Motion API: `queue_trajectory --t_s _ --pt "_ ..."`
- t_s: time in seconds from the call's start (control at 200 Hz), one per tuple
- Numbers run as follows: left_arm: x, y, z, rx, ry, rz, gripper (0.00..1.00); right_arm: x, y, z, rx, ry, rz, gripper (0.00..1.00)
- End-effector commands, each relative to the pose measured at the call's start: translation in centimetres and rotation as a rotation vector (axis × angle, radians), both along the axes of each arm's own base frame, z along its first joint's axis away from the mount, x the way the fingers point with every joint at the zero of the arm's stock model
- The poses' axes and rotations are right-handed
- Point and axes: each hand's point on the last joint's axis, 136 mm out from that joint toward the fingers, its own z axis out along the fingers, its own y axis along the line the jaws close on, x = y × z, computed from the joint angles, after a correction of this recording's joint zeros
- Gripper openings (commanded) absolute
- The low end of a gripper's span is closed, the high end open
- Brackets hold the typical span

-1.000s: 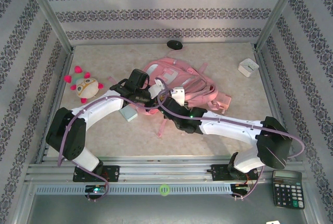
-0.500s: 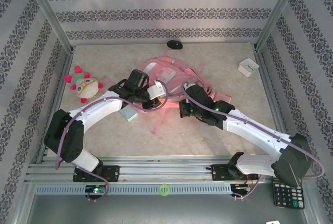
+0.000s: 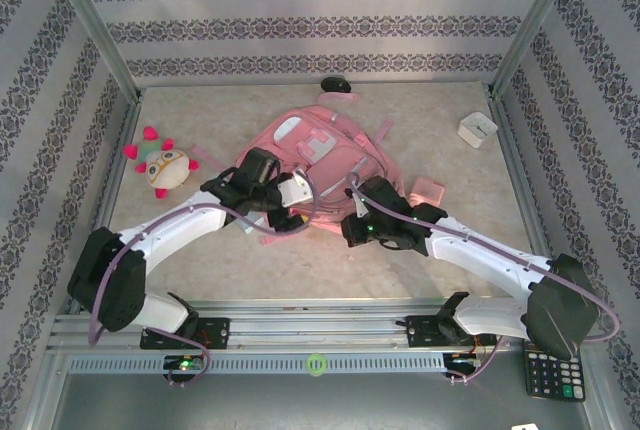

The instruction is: Pack books, pencil case, and school supplies into a backpack

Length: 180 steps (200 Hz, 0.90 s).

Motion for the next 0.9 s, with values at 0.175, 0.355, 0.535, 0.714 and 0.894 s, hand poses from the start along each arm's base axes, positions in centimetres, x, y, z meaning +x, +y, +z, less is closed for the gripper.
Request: queue_trajectory --t_s 0.175,0.355,0.535,0.714,0.894 --pt "-1.4 -5.0 -1.0 0.012 -0.075 -0.197 0.64 -1.1 3.4 1.4 0.121 0.019 0.086 0.0" --pt "-0.8 -3.1 -2.3 0.09 -0.134 -0.149 0.22 -1.0 1.0 0.2 0.078 0.068 0.046 0.0" --pt "-1.2 0.7 -3.2 0.177 -0.119 -0.12 0.16 -0.2 -3.5 -1.1 0.026 0.097 -0.017 0.0" --pt "-1.2 2.5 -3.4 0.246 -0.123 -0.111 0.17 0.4 -4.2 -0.9 0.055 0.108 -0.012 0.0" --pt "-2.0 0.6 -1.7 0.132 -0.038 -0.101 0.56 -0.5 -1.6 -0.6 0.126 0.115 0.044 0.0"
